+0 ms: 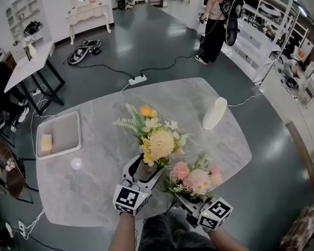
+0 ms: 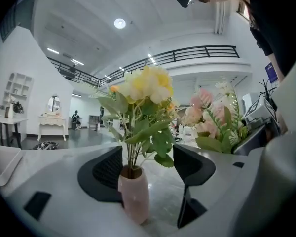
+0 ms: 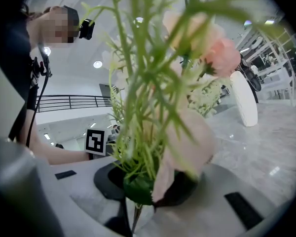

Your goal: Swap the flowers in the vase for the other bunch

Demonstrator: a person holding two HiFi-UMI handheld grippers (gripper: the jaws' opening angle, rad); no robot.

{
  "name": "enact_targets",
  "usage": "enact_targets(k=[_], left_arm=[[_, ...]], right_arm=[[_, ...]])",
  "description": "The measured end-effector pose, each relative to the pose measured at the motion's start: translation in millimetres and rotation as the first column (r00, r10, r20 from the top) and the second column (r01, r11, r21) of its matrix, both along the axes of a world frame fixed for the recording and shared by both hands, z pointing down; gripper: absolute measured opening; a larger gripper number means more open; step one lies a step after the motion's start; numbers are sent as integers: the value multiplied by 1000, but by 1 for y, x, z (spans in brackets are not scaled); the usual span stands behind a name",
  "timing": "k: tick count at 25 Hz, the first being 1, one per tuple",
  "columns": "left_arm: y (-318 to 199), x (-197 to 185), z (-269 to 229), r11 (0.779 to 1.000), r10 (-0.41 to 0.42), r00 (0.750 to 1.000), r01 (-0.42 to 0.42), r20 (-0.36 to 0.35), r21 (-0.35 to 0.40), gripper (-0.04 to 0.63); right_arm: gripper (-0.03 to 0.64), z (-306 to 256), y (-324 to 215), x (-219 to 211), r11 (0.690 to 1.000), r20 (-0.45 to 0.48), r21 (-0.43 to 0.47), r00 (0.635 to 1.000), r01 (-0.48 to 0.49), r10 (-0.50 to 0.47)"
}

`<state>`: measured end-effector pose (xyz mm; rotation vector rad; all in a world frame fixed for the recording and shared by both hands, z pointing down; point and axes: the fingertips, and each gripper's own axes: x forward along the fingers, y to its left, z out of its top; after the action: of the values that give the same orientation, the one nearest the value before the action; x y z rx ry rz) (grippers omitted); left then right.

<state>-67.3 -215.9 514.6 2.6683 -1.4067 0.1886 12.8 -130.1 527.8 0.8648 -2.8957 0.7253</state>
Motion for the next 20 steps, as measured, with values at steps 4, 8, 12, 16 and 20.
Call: enact_targets(k=[4, 8, 12, 16, 20], left_arm=[[-6, 3, 4, 998, 28, 999, -26, 36, -50, 321], [-10, 4, 13, 996, 54, 992, -46, 117, -74, 321], [-12, -1, 15, 997, 46, 983, -35, 178, -62, 319], [-12, 2, 11, 999, 28, 977, -22, 212, -32, 286], [-10, 0, 6, 1000, -13, 982, 14, 187, -1, 167]], right_arm=[[95, -2, 0, 1, 1000, 2, 1, 1000, 0, 0], [95, 0, -1, 0, 1000, -1, 2, 1000, -1, 1], [95, 2, 1, -4, 1000, -7, 4, 1000, 3, -3], [95, 1, 2, -2, 1000, -16, 6, 1000, 9, -9], [95, 3, 4, 2, 1000, -19, 5, 1000, 9, -9]])
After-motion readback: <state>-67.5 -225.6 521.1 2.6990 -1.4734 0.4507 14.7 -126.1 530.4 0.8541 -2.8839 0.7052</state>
